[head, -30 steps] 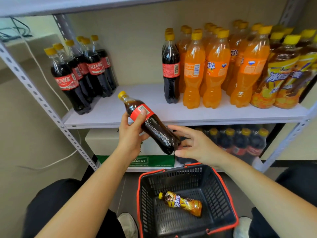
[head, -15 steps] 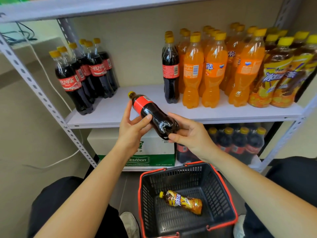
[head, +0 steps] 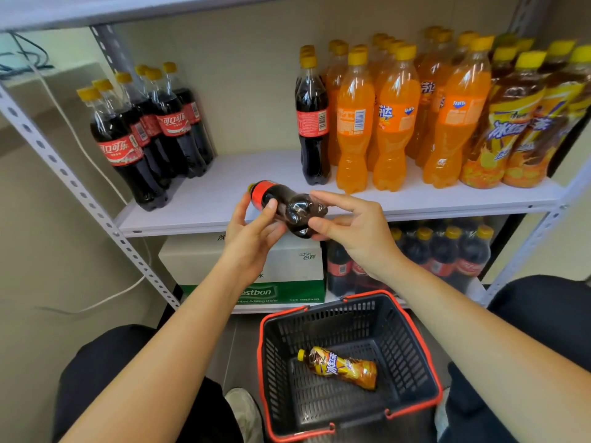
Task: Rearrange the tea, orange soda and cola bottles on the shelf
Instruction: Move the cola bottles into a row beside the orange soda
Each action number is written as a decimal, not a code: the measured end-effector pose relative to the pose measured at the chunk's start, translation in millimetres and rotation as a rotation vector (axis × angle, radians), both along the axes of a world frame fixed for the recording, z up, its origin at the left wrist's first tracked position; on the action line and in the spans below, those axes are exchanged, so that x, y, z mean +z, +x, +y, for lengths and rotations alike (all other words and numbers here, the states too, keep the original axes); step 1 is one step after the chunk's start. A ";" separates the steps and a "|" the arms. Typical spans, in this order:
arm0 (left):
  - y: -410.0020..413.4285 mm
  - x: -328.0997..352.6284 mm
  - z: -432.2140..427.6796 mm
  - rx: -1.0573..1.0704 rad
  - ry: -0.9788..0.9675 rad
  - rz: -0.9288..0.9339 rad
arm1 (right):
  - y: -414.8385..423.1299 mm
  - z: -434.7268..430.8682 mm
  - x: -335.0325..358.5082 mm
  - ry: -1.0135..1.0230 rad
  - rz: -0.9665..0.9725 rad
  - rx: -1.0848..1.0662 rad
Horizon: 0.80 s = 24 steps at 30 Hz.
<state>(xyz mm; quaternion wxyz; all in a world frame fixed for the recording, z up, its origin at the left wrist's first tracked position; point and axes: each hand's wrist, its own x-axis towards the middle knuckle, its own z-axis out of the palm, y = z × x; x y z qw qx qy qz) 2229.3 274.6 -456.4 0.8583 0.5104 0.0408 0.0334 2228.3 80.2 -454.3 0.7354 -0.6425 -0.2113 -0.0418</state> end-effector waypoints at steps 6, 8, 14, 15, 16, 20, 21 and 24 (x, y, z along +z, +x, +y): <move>1.3 -2.1 2.5 0.053 0.107 -0.058 | 3.1 -6.8 -8.5 0.057 0.123 0.062; -0.2 -2.5 3.5 0.084 0.175 -0.104 | 3.6 -8.1 -13.6 0.013 0.162 0.080; -3.1 -1.7 2.9 0.185 0.316 -0.232 | 3.7 -7.5 -23.4 -0.176 0.078 0.082; -3.3 -1.2 3.0 0.196 0.309 -0.239 | 3.6 -7.5 -23.8 -0.200 0.062 0.088; -3.2 -0.6 3.3 0.205 0.301 -0.246 | 3.7 -6.8 -24.2 -0.214 0.051 0.092; -2.8 2.7 5.3 0.230 0.259 -0.237 | 5.7 -3.3 -26.2 -0.252 -0.002 0.073; -3.1 3.5 5.7 0.234 0.258 -0.228 | 6.1 -3.2 -26.4 -0.282 -0.024 0.059; -3.3 7.1 6.6 0.254 0.321 -0.232 | 8.5 -3.0 -26.8 -0.397 -0.076 0.031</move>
